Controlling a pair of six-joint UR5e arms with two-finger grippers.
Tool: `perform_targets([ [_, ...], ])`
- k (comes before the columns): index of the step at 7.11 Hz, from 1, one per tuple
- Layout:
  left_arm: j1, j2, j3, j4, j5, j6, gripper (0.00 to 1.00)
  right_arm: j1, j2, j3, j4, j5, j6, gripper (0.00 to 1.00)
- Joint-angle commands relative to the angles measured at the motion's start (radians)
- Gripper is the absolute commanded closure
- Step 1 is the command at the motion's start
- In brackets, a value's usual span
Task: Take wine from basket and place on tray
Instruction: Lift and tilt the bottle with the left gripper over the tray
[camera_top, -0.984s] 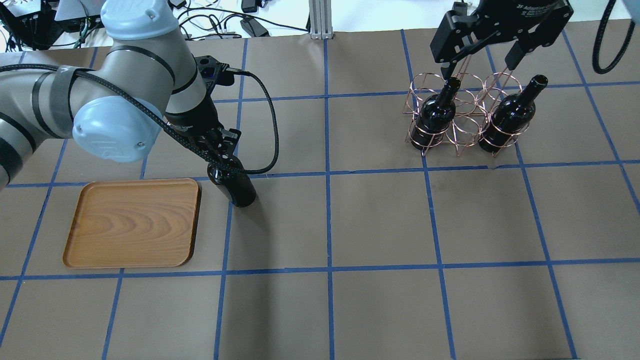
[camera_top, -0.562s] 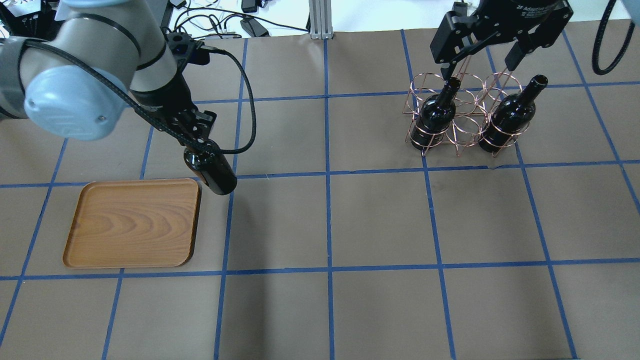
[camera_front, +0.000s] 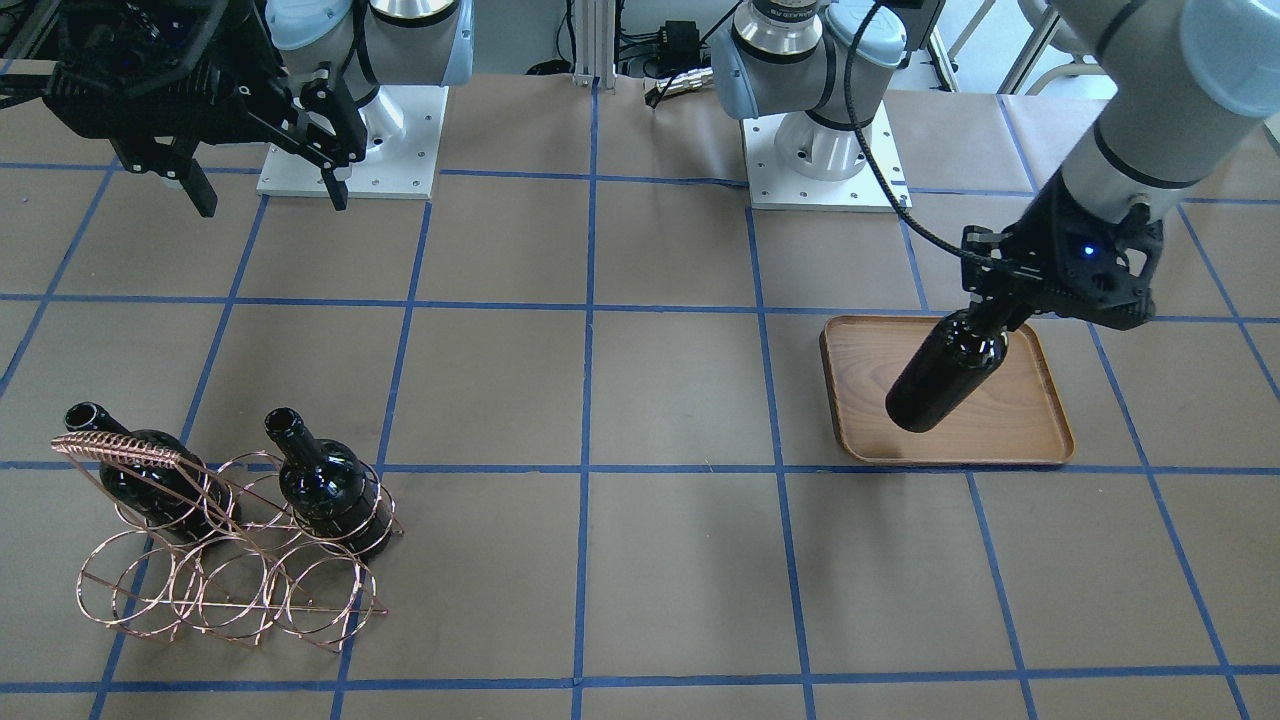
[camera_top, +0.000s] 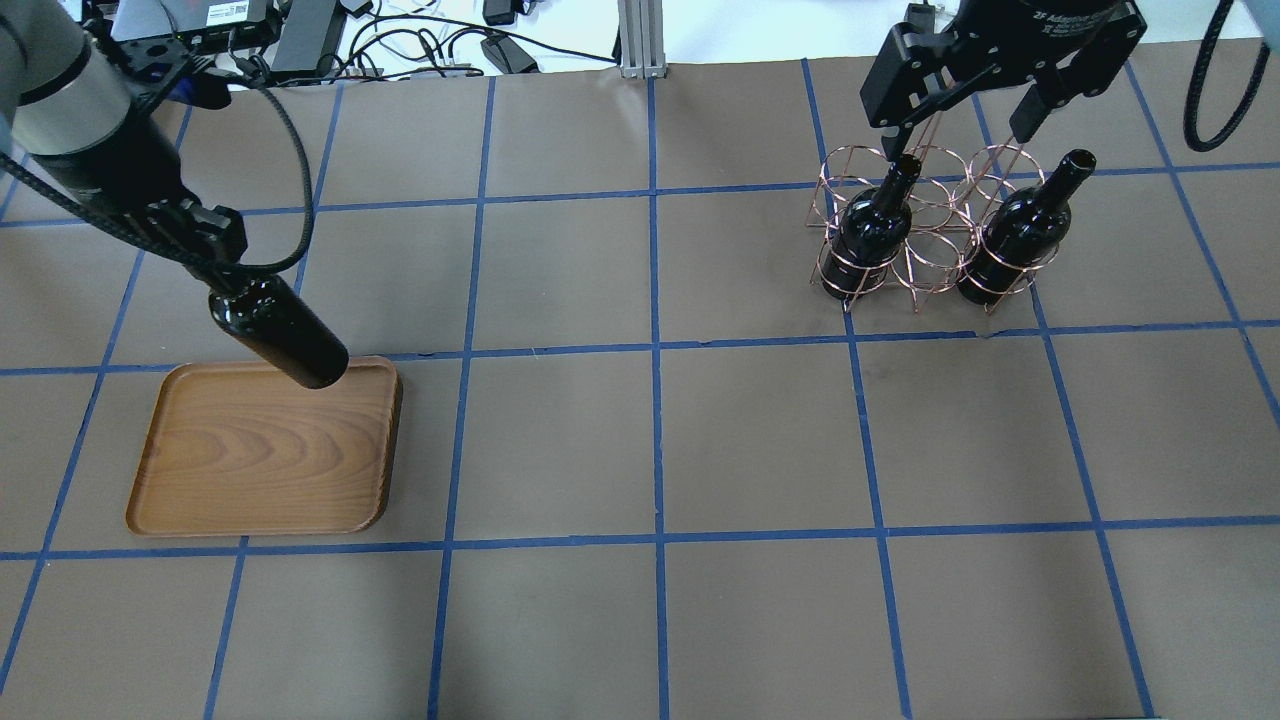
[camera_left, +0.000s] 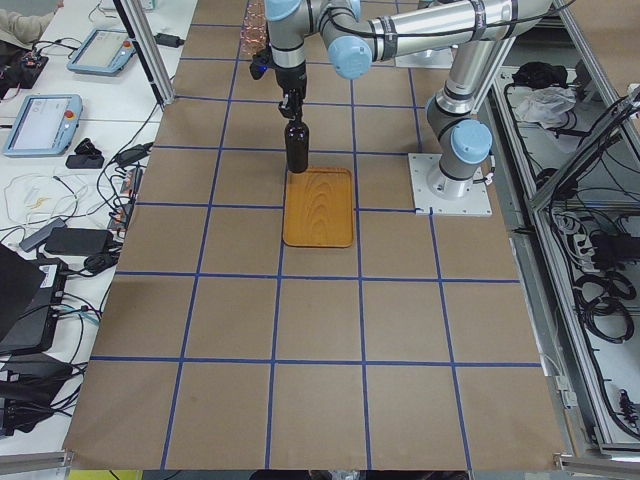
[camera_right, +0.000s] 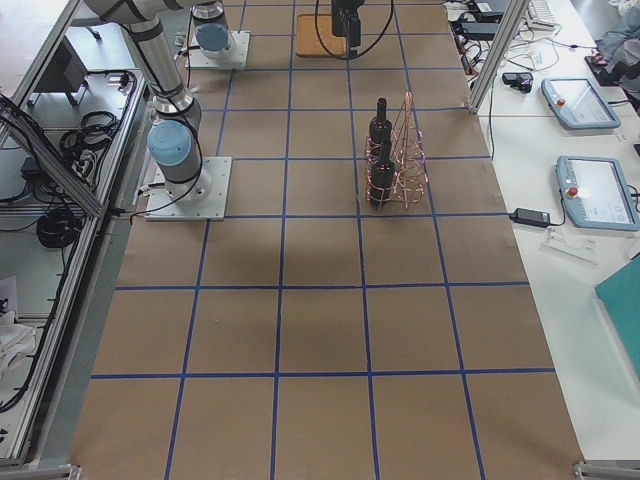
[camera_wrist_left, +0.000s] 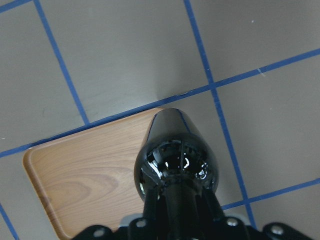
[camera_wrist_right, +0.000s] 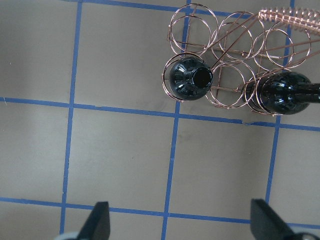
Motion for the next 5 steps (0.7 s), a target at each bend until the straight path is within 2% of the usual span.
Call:
perform_targets([
  [1, 0.145, 0.012, -0.109, 0.063, 0.009, 0.115, 1.00, 0.000, 0.000, 0.001, 0.000, 0.001, 0.002, 0.00],
  [5, 0.145, 0.008, -0.142, 0.096, 0.039, 0.129, 1.00, 0.000, 0.000, 0.001, 0.000, 0.002, 0.002, 0.00],
])
